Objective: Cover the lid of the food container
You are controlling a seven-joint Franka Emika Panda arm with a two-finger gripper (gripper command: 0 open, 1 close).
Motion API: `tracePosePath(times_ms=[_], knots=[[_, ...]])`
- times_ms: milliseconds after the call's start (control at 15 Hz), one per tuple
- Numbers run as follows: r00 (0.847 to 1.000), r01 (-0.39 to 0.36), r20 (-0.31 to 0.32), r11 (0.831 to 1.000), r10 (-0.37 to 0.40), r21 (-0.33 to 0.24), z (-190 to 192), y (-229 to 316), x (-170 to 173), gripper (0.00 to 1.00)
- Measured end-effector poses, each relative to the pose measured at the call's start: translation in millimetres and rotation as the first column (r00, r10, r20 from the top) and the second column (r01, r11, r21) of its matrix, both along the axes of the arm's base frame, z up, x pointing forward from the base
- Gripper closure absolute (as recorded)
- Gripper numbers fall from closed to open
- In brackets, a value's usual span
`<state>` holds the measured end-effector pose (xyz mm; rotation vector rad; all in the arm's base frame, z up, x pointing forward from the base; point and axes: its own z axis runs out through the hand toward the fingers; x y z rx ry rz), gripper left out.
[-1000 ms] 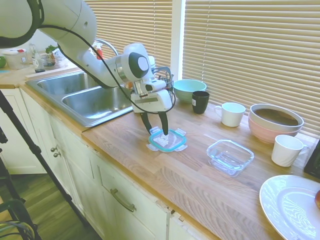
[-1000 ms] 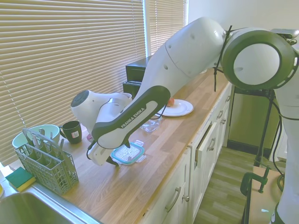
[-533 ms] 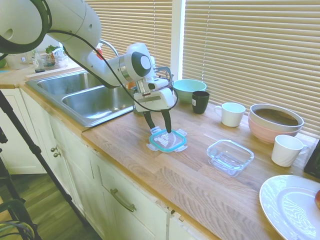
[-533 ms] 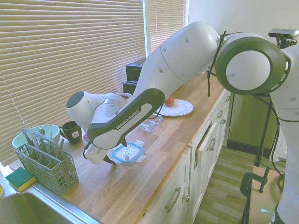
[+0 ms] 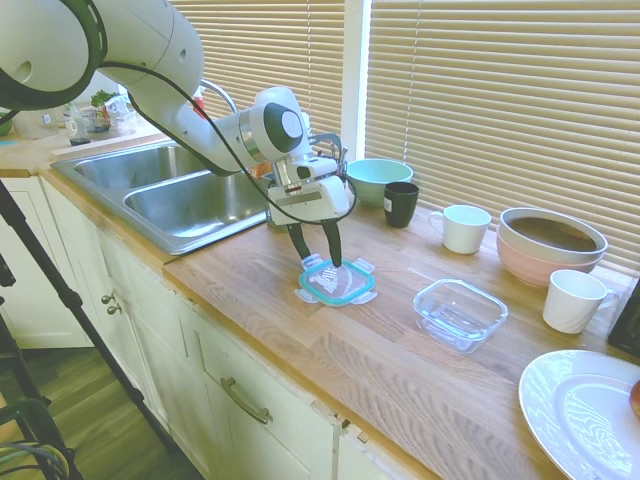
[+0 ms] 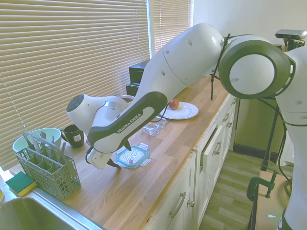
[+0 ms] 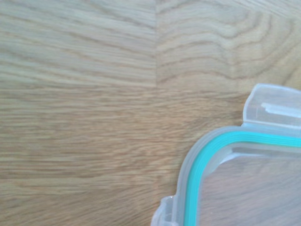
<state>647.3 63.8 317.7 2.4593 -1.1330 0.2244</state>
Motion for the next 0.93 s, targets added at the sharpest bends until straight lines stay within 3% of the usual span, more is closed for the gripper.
tracePosePath(times_ms=[933], knots=[[0.999, 0.008, -0.042, 1.0, -0.009, -0.03, -13.8, -0.4, 0.5, 1.0]])
